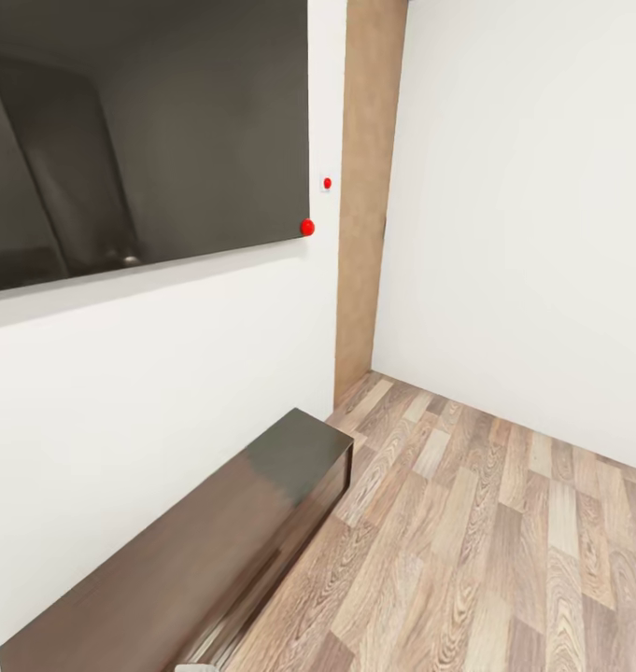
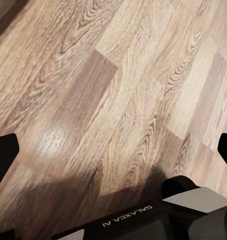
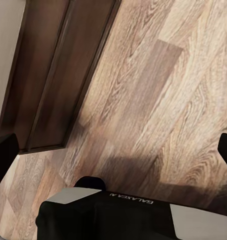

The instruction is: In the bedroom, move the book from the bed onto either nightstand, and place the two sandals side by side next to the bed.

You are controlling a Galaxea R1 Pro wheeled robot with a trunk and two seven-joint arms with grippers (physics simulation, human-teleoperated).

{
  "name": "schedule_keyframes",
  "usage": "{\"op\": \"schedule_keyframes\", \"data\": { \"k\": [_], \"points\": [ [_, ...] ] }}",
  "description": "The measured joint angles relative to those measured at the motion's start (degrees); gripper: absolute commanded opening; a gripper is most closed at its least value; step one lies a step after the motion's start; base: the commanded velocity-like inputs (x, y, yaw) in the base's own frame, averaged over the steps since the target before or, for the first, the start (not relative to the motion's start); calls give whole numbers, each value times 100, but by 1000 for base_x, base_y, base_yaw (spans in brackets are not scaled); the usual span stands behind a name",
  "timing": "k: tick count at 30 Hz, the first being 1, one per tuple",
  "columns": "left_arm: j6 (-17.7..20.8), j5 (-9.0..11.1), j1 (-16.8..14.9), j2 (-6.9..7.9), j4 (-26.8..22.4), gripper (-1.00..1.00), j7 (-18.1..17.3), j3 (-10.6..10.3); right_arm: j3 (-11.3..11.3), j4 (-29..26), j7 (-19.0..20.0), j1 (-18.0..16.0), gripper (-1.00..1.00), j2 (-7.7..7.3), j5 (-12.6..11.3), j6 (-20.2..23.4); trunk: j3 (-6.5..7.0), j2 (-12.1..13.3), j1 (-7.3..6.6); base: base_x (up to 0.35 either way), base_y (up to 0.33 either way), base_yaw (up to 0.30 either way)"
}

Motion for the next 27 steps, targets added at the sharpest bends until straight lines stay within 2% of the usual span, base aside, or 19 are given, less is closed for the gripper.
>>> {"op": "schedule_keyframes", "data": {
  "k": [11,20,27],
  "points": [
    [2,-1,0,-3,0,100,0,2,-1,0,-2,0,100,0,2,-2,27,0,-1,10,0,-145],
    [2,-1,0,-4,0,100,0,2,-7,0,-1,0,100,0,1,-4,28,0,-2,212,0,-133],
    [1,-4,0,-9,23,100,-1,-3,-8,0,-1,0,100,0,1,-3,30,0,-2,117,0,-133]
  ]
}}
